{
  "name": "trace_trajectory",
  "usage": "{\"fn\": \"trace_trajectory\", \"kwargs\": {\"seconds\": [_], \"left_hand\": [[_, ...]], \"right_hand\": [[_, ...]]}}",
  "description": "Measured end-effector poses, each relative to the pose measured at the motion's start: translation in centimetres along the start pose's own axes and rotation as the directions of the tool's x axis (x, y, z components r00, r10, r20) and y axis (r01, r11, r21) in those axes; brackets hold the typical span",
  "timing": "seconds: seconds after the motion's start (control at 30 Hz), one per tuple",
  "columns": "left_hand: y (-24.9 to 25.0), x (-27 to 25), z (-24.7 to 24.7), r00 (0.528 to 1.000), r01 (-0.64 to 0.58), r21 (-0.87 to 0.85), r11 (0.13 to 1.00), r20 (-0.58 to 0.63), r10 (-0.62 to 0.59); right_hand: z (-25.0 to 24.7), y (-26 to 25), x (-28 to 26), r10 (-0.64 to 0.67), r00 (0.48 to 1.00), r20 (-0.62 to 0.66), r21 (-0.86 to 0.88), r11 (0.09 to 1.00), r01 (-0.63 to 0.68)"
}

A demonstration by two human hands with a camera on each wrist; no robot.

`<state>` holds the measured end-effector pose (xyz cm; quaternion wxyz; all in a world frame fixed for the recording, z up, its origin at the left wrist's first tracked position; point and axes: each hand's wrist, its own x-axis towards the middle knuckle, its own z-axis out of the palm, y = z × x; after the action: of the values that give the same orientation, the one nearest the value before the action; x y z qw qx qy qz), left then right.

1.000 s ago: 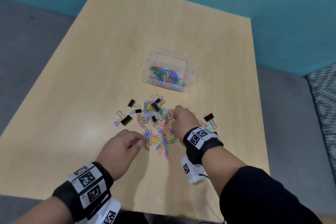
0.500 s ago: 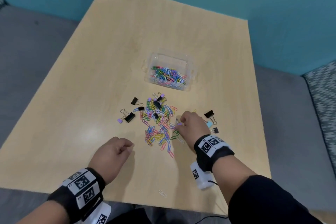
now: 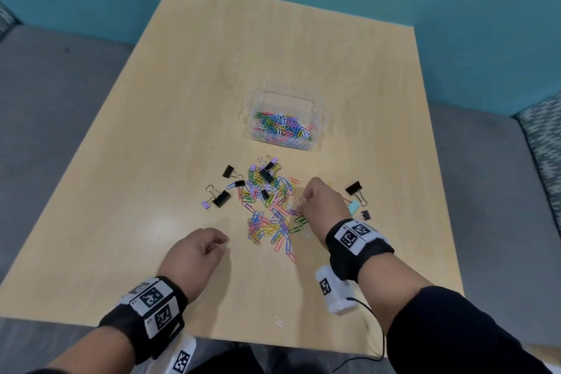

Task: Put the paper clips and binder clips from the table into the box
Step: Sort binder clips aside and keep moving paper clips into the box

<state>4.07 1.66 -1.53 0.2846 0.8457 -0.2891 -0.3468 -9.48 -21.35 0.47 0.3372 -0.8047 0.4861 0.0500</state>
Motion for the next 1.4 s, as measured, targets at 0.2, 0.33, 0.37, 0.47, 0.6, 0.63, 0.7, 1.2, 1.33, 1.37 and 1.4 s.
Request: {"fn": "trace_trajectory", "kwargs": {"seconds": [0.2, 0.33, 0.37, 0.47, 0.6, 0.63, 0.7, 1.2, 1.33, 1.37, 1.4], "left_hand": [[0.4, 0.1, -0.4, 0.999, -0.036, 0.023, 0.999, 0.028, 0.035], [0.7, 0.6, -0.9, 0.985, -0.170, 0.215, 0.962, -0.002, 0.174], [0.8, 1.0, -1.0, 0.969, -0.237, 0.295, 0.926, -0.001, 0.248], [2.0, 2.1, -0.8, 0.908, -0.387, 0.478, 0.788, 0.047, 0.417], [3.9, 3.7, 0.8, 0.841, -0.499, 0.583, 0.641, 0.148, 0.520], [4.1, 4.1, 1.2, 0.846, -0.493, 0.596, 0.634, 0.161, 0.508], [4.4, 4.7, 1.7, 0.875, -0.456, 0.614, 0.645, 0.174, 0.453], [2.3, 1.7, 1.5, 0.859, -0.478, 0.564, 0.673, 0.143, 0.491], [3.0, 3.9, 0.2, 0.915, -0.347, 0.519, 0.781, 0.005, 0.403], [3.4, 4.8, -0.2, 0.923, -0.327, 0.550, 0.768, 0.010, 0.386], [3.8, 5.6, -0.6, 0.926, -0.327, 0.592, 0.737, 0.043, 0.376]], "right_hand": [[-2.3, 3.5, -1.2, 0.080, 0.994, -0.070, 0.043, 0.996, -0.077], [-2.2, 5.4, -3.3, 0.042, 0.981, -0.189, 0.083, 0.996, -0.027], [-1.8, 5.7, -4.0, 0.016, 0.981, -0.195, 0.072, 0.997, -0.002], [0.0, 5.9, -6.3, -0.146, 0.978, -0.150, -0.018, 0.989, 0.145], [2.2, 4.9, -8.4, -0.357, 0.933, -0.035, -0.181, 0.921, 0.345], [2.6, 4.4, -8.5, -0.388, 0.921, -0.021, -0.217, 0.902, 0.375], [3.4, 3.7, -8.2, -0.420, 0.908, -0.001, -0.287, 0.869, 0.402], [4.8, 2.8, -8.1, -0.477, 0.868, 0.135, -0.473, 0.739, 0.480], [4.3, 2.0, -7.6, -0.494, 0.865, 0.095, -0.439, 0.759, 0.481], [4.3, 2.0, -7.6, -0.488, 0.869, 0.084, -0.432, 0.768, 0.473], [4.3, 2.0, -7.5, -0.486, 0.871, 0.075, -0.426, 0.774, 0.469]]}}
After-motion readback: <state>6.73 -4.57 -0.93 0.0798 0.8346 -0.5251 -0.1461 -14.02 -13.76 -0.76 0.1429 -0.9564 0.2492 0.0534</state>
